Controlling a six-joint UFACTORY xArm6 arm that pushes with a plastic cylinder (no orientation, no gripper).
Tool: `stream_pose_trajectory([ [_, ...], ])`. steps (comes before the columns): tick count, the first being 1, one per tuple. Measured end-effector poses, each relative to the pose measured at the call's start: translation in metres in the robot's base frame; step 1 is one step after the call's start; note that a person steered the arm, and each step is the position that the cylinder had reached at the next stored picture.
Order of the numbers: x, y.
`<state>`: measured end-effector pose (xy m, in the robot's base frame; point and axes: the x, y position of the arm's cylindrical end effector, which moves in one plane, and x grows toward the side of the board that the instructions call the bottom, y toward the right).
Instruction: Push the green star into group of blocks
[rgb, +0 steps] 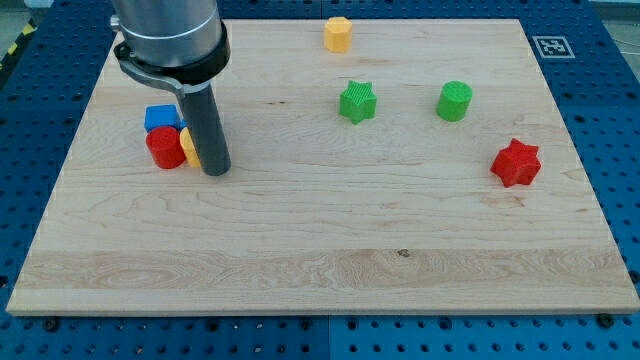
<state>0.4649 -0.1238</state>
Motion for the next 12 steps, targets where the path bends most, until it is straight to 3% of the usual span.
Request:
stream_pose_trajectory([
  [1, 0.000, 0.016],
  [3, -0.019, 0.110],
  [4, -0.056, 0.114],
  [6, -0.081, 0.114],
  [7, -0.114, 0.126],
  [11, -0.133, 0.216],
  [12, -0.097, 0.221],
])
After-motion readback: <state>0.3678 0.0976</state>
